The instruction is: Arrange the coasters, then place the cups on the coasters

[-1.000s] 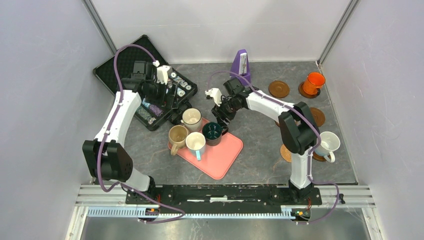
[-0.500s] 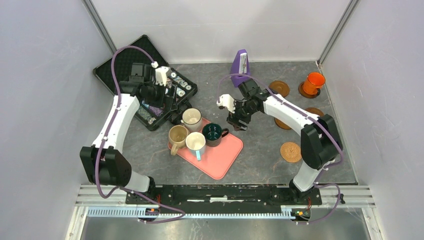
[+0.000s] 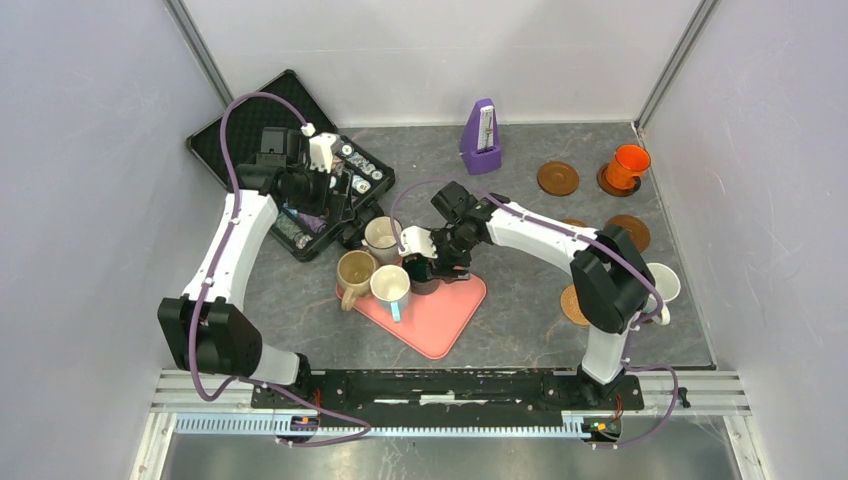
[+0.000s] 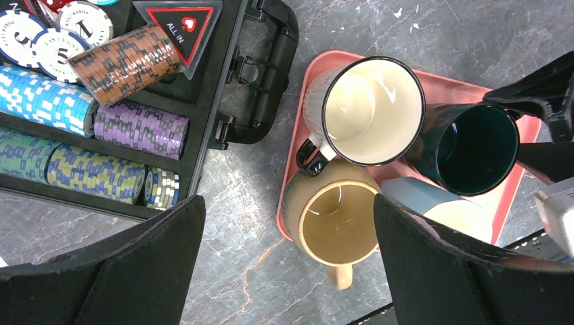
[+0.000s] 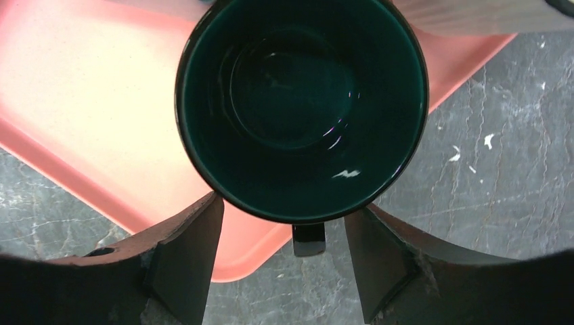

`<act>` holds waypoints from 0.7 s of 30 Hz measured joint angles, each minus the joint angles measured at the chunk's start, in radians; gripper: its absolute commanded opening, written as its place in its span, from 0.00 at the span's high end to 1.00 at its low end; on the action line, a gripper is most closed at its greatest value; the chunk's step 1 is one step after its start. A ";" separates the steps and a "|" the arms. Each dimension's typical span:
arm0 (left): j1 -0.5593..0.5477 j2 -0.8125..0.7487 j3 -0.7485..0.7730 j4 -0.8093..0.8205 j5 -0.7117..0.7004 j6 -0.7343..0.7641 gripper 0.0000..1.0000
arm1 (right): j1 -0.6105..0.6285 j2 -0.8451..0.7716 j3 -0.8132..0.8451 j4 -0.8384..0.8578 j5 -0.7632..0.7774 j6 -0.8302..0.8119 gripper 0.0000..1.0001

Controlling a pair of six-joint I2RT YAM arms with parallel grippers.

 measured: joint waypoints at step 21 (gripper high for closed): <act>0.000 -0.045 -0.035 0.004 -0.001 0.000 0.00 | -0.013 -0.129 -0.223 0.086 0.046 0.138 1.00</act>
